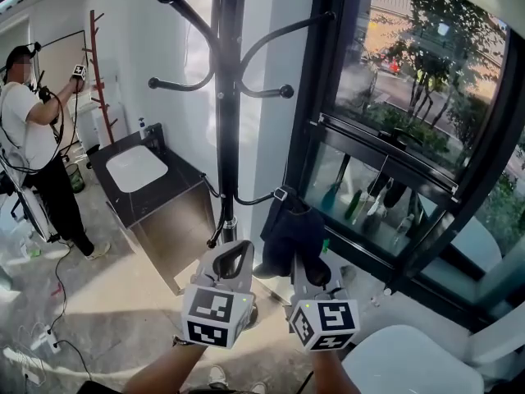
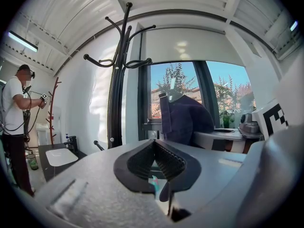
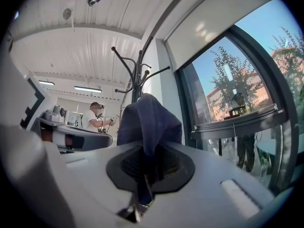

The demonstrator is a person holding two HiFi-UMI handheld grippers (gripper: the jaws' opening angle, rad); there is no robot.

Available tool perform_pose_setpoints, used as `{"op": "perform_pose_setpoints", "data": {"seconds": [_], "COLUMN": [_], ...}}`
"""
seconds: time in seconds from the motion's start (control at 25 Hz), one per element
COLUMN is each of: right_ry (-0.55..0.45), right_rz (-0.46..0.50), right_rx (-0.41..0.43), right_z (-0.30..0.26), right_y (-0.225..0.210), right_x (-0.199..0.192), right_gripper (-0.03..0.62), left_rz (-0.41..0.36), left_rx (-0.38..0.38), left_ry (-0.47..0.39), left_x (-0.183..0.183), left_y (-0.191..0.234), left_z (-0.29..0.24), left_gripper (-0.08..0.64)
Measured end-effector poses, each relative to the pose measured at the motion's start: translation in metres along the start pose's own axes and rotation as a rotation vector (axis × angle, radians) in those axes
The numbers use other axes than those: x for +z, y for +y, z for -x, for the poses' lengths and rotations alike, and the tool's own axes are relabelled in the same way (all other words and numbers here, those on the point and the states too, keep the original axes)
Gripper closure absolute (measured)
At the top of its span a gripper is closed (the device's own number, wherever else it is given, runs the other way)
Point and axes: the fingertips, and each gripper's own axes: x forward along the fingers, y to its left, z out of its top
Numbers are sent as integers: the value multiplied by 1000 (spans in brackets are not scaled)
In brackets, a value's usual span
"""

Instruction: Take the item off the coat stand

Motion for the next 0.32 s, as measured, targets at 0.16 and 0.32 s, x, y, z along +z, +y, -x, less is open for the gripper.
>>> {"op": "perform_pose_setpoints", "data": {"seconds": [0.16,0.32], "right_ry": [2,5], "right_rz": [4,3], "right_rx": [0,0], "right_z": [1,0], "right_y": [1,2], "right_x": [0,-1], "right_gripper": [577,577], "left_rz": [-1,-4], "left_rx": [-2,-4], "left_ry": [1,4], "left_x": [0,0], "left_y": [-1,0], "left_z": [1,1], "left_gripper": [558,558]}}
